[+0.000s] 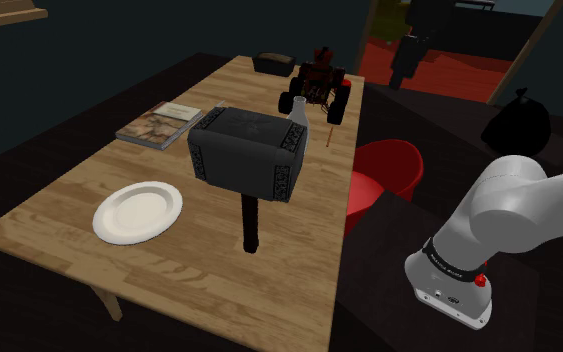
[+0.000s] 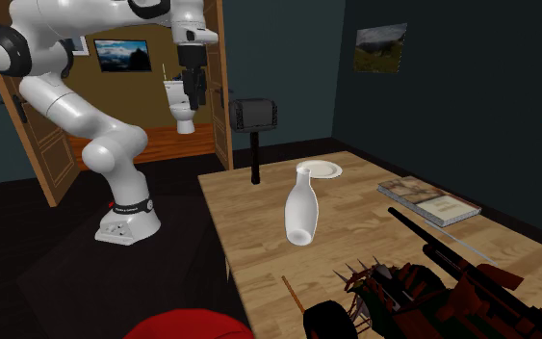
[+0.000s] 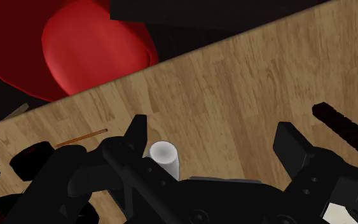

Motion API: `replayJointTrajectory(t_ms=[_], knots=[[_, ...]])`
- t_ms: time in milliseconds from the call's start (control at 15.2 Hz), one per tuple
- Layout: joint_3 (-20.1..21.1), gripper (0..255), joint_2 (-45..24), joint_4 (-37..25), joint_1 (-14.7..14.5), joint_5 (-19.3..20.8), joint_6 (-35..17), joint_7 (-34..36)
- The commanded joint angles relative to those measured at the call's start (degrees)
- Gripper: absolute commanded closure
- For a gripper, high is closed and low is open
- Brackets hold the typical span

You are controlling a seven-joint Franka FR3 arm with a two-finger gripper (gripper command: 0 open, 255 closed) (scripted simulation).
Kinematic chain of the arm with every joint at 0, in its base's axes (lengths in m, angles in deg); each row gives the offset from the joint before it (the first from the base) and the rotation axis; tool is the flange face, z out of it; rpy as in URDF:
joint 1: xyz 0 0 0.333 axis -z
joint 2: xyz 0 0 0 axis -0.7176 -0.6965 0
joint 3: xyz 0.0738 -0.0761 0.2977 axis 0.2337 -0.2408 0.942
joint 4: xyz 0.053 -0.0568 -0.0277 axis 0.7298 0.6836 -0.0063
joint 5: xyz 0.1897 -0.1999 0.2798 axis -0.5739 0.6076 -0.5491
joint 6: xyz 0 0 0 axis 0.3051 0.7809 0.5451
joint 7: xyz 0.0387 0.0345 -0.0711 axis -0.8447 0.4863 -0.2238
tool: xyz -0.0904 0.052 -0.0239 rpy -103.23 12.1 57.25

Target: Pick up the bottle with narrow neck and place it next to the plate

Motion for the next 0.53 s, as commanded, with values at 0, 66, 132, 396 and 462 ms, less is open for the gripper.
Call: replayJointTrajectory(t_ms=[0,66,132,396,462], knots=[[0.0,0,0.0,0.0,0.0,0.0,0.0,0.0],[-0.4,0,-1.4,0.3,0.0,0.2,-1.8,-0.4],[-0.8,0,-2.9,0.4,0.0,0.3,-3.6,-0.7],[-2.4,0,-9.4,0.3,-0.1,0.7,-10.6,-2.1],[-2.7,0,-11.2,0.1,-0.2,0.8,-12.3,-2.5]])
